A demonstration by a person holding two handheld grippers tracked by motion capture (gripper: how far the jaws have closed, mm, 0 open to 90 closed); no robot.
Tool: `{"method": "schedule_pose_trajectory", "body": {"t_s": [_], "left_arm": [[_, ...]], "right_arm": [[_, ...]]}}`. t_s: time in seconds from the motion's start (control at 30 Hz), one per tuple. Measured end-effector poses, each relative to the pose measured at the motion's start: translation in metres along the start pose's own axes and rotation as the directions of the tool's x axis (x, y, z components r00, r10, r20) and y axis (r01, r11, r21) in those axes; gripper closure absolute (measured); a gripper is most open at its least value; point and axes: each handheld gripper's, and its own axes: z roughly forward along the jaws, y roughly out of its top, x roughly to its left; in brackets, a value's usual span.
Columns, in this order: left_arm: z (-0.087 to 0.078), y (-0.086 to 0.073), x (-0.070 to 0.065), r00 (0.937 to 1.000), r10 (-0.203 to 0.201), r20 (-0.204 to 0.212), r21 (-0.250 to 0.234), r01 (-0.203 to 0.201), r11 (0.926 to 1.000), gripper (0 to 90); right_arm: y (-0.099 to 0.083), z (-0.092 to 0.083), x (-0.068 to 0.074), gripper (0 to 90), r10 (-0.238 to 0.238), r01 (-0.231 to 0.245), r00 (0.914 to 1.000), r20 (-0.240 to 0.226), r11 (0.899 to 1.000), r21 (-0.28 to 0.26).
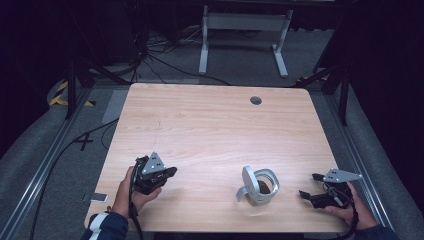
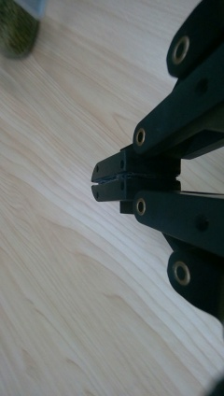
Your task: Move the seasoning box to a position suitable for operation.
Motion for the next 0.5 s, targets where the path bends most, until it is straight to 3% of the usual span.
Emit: {"method": "schedule_pose_trajectory", "body": {"t_s": [0.1,0.17,0.23,0.5], "left_arm": [[0.003,0.016,-0.015,0.9987,0.042,0.03,-0.018,-0.041,0.999,90.0],[0.004,0.02,-0.019,0.9983,0.041,0.042,-0.023,-0.04,0.9989,90.0],[0.006,0.028,-0.028,0.9962,0.064,0.059,-0.033,-0.062,0.9975,90.0],[0.013,0.058,-0.058,0.9821,0.146,0.119,-0.073,-0.138,0.9877,90.0]], "right_arm": [[0.0,0.0,0.0,11.7,-0.001,0.001,1.0,0.0,1.0,0.0],[0.0,0.0,0.0,11.7,0.0,0.0,1.0,0.0,1.0,0.0],[0.0,0.0,0.0,11.7,0.0,0.0,1.0,0.0,1.0,0.0],[0.0,0.0,0.0,11.7,-0.002,0.002,1.0,0.001,1.0,0.0]]}}
